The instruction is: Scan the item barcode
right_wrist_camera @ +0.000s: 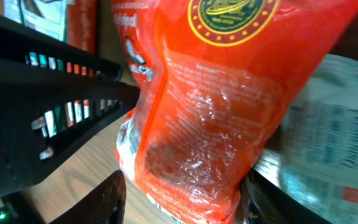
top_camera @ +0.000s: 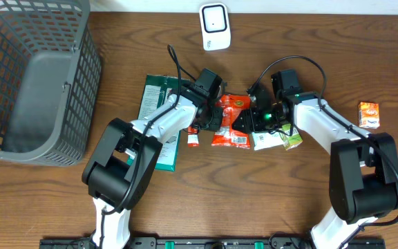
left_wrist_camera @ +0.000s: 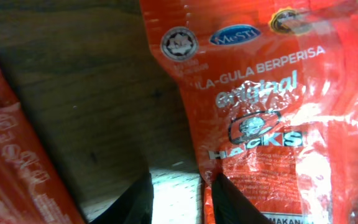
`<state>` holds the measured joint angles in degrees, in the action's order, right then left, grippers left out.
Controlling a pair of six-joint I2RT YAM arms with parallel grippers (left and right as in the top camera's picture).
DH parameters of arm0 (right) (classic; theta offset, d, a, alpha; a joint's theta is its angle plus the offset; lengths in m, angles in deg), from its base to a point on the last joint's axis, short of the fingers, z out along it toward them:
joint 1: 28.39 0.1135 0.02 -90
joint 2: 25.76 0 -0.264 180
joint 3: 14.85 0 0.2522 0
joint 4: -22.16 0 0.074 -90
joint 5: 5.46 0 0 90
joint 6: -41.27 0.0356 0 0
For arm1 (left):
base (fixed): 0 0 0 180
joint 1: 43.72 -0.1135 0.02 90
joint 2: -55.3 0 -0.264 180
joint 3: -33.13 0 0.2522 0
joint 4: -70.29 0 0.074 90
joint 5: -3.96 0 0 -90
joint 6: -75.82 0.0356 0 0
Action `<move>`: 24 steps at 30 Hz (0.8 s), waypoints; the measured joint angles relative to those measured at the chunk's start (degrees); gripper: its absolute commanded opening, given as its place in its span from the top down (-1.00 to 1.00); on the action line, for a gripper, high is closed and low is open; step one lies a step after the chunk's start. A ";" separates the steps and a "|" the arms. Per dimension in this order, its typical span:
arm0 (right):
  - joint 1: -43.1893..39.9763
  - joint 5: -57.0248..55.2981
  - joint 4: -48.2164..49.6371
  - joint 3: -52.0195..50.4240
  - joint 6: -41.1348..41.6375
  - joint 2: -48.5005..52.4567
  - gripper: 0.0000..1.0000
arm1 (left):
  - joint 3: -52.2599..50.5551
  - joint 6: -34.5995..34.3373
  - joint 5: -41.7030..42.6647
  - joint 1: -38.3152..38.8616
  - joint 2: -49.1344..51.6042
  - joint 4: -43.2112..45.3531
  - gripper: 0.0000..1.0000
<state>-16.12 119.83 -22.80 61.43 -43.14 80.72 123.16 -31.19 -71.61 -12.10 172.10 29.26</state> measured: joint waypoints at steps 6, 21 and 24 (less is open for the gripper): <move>0.79 1.86 1.09 -0.02 0.07 -0.02 -0.10 | -0.31 -0.81 -1.53 -0.02 -0.33 -0.42 0.38; 0.87 1.40 13.40 -6.49 5.97 0.00 -0.11 | -0.72 -0.98 -1.79 0.00 -0.52 0.13 0.37; 0.87 1.60 18.64 -8.90 7.96 0.00 -0.21 | -0.83 -1.01 -1.95 0.00 -0.57 0.13 0.37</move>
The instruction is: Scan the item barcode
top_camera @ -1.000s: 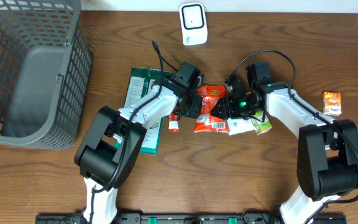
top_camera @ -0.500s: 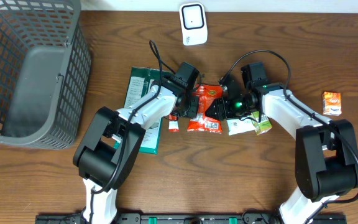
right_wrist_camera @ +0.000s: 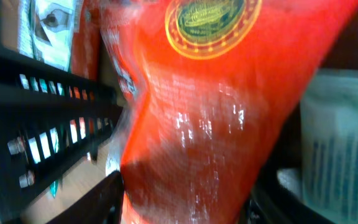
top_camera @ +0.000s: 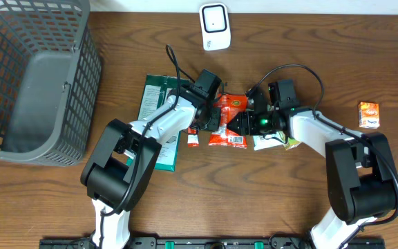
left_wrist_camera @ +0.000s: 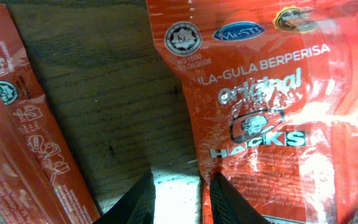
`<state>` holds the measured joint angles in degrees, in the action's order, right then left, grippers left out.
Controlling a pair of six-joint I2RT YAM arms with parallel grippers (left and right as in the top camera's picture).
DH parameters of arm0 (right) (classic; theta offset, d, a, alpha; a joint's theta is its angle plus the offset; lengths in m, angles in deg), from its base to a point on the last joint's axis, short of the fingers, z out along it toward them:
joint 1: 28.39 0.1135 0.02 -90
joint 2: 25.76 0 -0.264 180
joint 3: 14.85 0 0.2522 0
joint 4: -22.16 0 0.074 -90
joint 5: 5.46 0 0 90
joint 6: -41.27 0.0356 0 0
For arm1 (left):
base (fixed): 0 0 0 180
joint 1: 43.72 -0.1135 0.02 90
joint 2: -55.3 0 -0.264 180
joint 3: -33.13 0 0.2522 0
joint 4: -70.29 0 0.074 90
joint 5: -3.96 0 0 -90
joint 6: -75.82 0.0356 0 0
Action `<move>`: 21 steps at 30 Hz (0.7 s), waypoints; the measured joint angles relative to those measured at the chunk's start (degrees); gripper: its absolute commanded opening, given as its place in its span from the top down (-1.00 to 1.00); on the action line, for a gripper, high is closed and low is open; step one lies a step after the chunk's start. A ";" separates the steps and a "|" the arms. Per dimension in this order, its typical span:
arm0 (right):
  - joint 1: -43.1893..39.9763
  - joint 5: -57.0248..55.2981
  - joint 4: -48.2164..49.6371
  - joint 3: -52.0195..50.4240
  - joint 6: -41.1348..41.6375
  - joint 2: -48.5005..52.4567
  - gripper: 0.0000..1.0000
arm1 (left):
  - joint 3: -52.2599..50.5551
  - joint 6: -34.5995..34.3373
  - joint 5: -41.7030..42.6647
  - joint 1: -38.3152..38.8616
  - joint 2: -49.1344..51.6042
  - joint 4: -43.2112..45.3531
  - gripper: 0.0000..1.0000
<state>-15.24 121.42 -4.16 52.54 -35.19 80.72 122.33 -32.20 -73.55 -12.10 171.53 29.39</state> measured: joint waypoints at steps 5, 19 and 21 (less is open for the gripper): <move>0.00 1.36 7.21 -2.62 2.73 -0.02 -0.21 | -0.09 0.00 -0.02 0.00 -0.07 0.02 0.37; 0.00 1.33 12.09 -3.89 5.64 -0.02 -0.23 | -0.11 0.02 -0.04 0.00 -0.09 0.02 0.38; 0.00 1.11 13.73 -4.02 5.84 -0.02 -0.25 | -0.11 0.02 -0.04 0.00 -0.09 0.02 0.37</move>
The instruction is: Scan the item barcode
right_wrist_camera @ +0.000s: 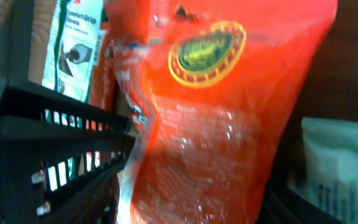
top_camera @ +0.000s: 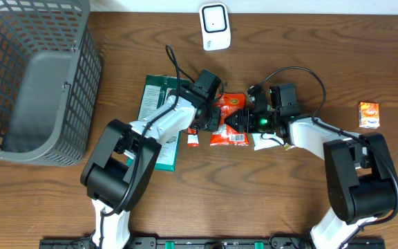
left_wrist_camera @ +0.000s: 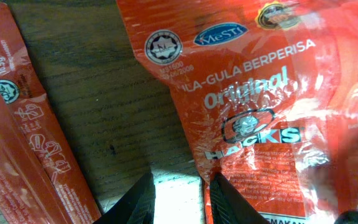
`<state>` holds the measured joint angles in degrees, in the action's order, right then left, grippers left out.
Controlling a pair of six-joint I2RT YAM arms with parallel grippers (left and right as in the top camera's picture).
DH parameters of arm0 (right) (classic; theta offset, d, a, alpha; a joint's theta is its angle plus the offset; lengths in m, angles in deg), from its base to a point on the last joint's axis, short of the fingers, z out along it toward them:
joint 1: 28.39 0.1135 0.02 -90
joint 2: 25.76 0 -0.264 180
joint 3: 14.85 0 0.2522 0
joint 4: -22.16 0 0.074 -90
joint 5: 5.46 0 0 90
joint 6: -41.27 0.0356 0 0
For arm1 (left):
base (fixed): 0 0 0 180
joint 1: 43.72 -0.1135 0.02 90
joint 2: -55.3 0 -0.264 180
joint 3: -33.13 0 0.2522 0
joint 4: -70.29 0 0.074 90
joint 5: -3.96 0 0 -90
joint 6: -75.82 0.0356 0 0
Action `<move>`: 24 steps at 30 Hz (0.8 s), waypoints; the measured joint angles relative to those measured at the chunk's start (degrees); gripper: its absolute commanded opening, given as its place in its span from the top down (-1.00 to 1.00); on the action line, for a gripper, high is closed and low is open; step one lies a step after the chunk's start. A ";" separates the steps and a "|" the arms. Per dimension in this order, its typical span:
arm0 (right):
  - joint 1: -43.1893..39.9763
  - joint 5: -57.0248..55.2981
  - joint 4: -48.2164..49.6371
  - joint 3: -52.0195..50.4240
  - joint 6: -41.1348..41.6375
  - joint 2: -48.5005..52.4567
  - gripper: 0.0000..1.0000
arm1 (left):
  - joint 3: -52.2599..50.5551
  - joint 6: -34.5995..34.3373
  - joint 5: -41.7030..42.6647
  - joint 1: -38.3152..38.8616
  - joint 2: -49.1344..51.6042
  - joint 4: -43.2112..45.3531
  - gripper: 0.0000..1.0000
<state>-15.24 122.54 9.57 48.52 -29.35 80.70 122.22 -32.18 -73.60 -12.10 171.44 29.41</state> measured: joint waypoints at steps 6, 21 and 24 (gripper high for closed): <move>0.00 -0.48 1.27 -0.02 1.25 0.00 -0.20 | 0.00 -0.02 0.00 0.00 0.00 0.00 0.37; 2.64 -2.01 0.11 -0.26 2.93 0.02 0.41 | 0.00 -0.02 -0.44 0.00 0.00 -0.15 0.38; 2.67 -1.99 0.26 -0.28 2.80 0.02 0.42 | 0.00 0.00 -0.46 0.00 -0.02 -0.20 0.37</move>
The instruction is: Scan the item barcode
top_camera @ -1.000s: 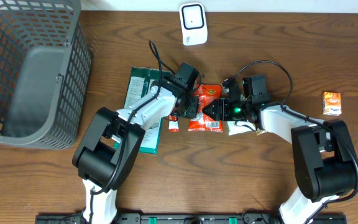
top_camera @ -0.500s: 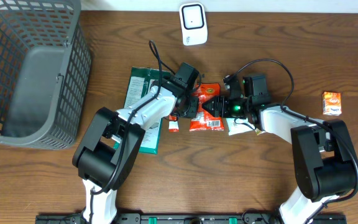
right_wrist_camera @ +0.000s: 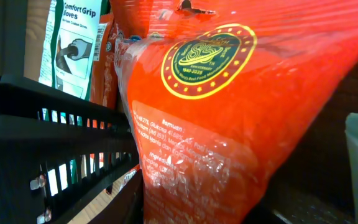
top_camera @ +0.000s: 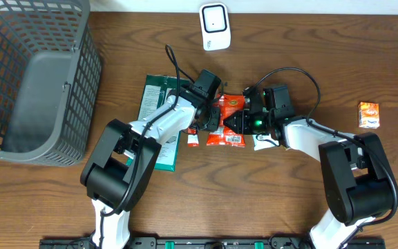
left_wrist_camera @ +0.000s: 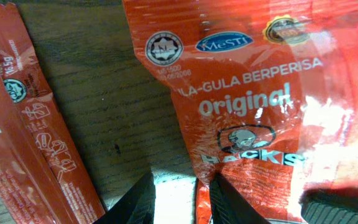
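The red Hacks candy bag (top_camera: 231,105) lies on the table between both arms, its printed front facing the left wrist camera (left_wrist_camera: 260,106). My right gripper (top_camera: 240,123) is shut on the bag (right_wrist_camera: 229,112) from the right, one finger (right_wrist_camera: 135,202) at its left side. From the left, my left gripper (top_camera: 210,119) sits low at the bag's left edge. Its fingers (left_wrist_camera: 140,200) stand a little apart with bare table between them. The white scanner (top_camera: 215,26) stands at the back edge.
A thin red sachet (left_wrist_camera: 23,137) lies left of the bag, beside a green pack (top_camera: 156,104). White and green packets (top_camera: 271,140) lie under my right arm. A small orange box (top_camera: 368,114) sits far right, a grey basket (top_camera: 26,76) far left.
My right wrist has shifted slightly left and nearer the bag, which now fills more of its view. The bag's left edge sits a touch further right by my left fingers.
At the oldest moment both grippers were at the red bag, the right one round its right side. At each later moment the right wrist stood a little further left and lower, the bag shifting slightly with it. The left gripper stayed low at the bag's left edge.
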`<state>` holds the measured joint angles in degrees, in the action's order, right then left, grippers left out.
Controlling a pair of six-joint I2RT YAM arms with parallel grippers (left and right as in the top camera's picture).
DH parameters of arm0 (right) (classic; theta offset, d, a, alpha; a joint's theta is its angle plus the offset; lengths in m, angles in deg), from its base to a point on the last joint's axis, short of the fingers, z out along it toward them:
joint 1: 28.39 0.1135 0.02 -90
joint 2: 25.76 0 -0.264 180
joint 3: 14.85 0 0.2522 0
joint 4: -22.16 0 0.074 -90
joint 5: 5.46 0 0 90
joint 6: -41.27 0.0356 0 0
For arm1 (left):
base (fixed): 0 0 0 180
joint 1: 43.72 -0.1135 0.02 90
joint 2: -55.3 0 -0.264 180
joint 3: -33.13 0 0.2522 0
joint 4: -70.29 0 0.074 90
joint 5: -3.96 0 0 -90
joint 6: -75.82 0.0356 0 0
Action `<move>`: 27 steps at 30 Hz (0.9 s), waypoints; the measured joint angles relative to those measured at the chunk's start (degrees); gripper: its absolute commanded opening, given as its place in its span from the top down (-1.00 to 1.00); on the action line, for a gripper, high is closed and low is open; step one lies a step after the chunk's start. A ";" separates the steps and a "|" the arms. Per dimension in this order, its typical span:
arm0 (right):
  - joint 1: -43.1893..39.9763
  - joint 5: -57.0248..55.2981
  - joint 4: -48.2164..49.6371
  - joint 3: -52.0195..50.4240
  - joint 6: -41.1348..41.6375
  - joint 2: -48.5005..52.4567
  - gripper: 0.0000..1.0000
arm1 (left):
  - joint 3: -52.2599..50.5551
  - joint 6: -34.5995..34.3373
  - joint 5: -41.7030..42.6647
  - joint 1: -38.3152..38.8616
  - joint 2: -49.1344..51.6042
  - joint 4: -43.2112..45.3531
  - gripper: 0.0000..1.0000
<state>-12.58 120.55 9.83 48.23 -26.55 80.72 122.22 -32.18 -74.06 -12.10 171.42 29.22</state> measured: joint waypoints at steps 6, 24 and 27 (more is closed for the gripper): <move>0.02 0.15 0.17 0.00 -0.02 0.00 0.56 | 0.00 -0.02 -0.20 0.00 -0.07 -0.11 0.38; 0.20 0.63 -6.19 -0.33 -9.94 -11.47 0.98 | -1.31 0.00 -3.19 0.00 -22.25 -2.99 0.22; 0.20 0.61 -6.60 -0.33 -9.20 -12.83 0.98 | -1.31 0.00 -3.37 0.00 -25.51 -5.57 0.22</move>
<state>-12.38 121.16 3.23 47.91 -35.75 67.89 120.91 -32.18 -77.42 -12.10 145.91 23.64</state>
